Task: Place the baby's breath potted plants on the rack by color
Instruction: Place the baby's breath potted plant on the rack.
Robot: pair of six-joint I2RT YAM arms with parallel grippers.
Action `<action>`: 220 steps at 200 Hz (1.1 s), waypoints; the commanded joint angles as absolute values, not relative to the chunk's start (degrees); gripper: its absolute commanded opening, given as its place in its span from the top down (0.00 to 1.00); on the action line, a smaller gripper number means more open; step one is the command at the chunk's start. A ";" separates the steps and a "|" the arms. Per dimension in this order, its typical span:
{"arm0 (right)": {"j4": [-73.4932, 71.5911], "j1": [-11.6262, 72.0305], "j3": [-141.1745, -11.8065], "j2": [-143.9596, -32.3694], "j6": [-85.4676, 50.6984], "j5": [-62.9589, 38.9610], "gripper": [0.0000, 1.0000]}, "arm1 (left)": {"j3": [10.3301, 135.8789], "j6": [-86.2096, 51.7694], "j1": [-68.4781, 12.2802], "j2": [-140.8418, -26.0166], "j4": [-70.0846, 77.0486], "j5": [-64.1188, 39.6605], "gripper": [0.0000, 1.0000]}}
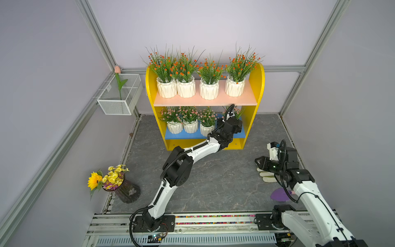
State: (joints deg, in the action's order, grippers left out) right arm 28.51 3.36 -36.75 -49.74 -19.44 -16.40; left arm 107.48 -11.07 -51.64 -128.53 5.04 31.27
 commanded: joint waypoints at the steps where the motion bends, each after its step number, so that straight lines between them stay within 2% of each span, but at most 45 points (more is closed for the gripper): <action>1: 28.33 3.12 -36.30 -49.36 -19.20 -17.40 0.61 | 109.14 -12.34 -51.23 -128.36 4.89 32.17 0.00; 100: 28.65 3.14 -35.59 -48.60 -19.51 -16.94 0.56 | 100.91 -11.77 -52.27 -121.96 9.91 36.39 0.00; 220: 27.84 3.08 -34.59 -48.19 -19.56 -16.83 0.50 | 95.82 -10.48 -56.06 -117.44 8.47 38.92 0.00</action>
